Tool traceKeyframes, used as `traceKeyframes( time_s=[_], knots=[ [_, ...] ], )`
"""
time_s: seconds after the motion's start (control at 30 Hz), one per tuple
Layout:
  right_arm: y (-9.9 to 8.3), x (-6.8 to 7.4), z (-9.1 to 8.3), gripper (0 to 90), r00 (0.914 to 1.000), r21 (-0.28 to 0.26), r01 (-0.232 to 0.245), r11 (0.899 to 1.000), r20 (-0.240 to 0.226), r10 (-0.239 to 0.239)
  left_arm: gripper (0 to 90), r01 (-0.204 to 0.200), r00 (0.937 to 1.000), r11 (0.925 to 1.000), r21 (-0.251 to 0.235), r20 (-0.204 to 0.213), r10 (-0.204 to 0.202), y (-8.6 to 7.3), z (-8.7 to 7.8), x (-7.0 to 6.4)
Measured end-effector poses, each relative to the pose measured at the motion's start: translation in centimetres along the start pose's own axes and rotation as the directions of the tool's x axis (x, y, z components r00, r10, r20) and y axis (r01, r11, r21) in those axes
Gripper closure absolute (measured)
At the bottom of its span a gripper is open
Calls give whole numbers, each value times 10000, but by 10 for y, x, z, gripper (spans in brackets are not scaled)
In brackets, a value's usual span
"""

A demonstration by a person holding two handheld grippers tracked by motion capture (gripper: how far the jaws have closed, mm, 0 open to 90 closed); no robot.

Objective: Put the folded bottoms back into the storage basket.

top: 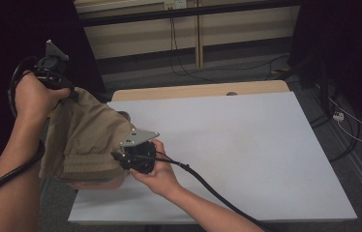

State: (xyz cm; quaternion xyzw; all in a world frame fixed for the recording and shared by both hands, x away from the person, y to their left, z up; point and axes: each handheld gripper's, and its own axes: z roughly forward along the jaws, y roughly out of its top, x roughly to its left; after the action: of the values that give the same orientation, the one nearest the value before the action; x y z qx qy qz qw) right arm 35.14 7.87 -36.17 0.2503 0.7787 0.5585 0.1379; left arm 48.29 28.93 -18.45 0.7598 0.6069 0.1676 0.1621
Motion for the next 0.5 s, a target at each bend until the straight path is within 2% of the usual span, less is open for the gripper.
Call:
traceKeyframes(
  time_s=[0.17,0.37,0.43,0.5],
  knots=[
    [-1,-2,1,678,10000,13,2,10000,49,-2,862,-33,10000,10000,-17,-62,33,0,2,0],
    [-5,0,8,669,9998,34,-92,10000,-165,92,861,-30,9999,10000,13,-119,30,-2,5,5],
    [-4,2,11,662,9995,56,-127,9999,-275,129,860,-28,9997,10000,-58,-258,26,-2,7,9],
    [-4,3,16,625,9985,160,-177,9997,-509,185,837,-182,9983,9990,-407,-559,159,-4,11,13]
  ],
)
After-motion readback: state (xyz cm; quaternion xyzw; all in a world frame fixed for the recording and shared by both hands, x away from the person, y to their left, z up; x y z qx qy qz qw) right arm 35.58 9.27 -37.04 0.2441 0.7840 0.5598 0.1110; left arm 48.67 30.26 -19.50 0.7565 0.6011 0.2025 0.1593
